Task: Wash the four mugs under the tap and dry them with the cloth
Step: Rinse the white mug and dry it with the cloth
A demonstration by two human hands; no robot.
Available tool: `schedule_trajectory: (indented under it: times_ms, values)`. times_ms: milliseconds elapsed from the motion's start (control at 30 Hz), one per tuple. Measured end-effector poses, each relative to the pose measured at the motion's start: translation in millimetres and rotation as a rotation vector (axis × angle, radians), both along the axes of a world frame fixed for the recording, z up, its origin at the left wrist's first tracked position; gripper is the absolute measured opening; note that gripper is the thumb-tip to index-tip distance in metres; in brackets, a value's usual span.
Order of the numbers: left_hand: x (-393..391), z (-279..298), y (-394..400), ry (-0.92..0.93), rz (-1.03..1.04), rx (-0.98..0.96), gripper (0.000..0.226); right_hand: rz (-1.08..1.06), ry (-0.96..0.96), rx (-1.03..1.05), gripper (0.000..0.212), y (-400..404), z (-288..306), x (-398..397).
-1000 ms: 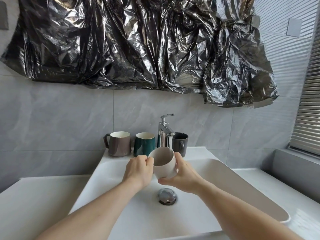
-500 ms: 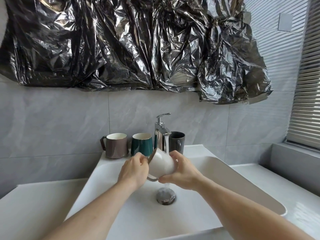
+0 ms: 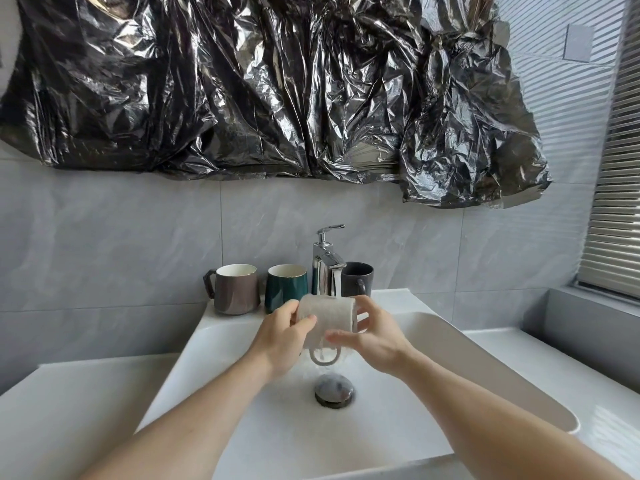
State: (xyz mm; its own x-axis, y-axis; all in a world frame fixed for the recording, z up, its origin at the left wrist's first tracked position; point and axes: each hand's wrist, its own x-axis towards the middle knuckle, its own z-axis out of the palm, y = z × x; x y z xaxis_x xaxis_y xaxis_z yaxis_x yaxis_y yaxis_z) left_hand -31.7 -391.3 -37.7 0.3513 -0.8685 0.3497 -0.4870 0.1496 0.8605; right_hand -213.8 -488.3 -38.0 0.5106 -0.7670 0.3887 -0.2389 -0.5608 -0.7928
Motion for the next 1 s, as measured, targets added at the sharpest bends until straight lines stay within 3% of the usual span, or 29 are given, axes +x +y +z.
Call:
schedule_trajectory:
  times_ms: [100, 300, 467, 600, 900, 1000]
  values:
    - [0, 0, 1, 0.015, -0.029, 0.002, 0.038, 0.025, -0.047, 0.056, 0.056, -2, -1, 0]
    - [-6, -2, 2, -0.016, -0.077, -0.026, 0.035, 0.012, -0.119, 0.127, 0.067, -6, -5, 3]
    - [-7, -3, 0, -0.195, 0.027, -0.048, 0.072, -0.019, -0.119, 0.193, 0.069, -9, -7, 3]
    - [-6, -2, -1, -0.22, 0.079, -0.079, 0.064, -0.04, -0.035, 0.159, 0.081, -7, -10, 2]
    - [-7, -1, 0, -0.29, 0.151, -0.078, 0.05, -0.033, 0.09, 0.124, 0.072, 3, -4, -1]
    - [-9, -1, 1, -0.321, 0.176, -0.043, 0.047, -0.02, 0.054, 0.06, 0.046, 7, 1, -1]
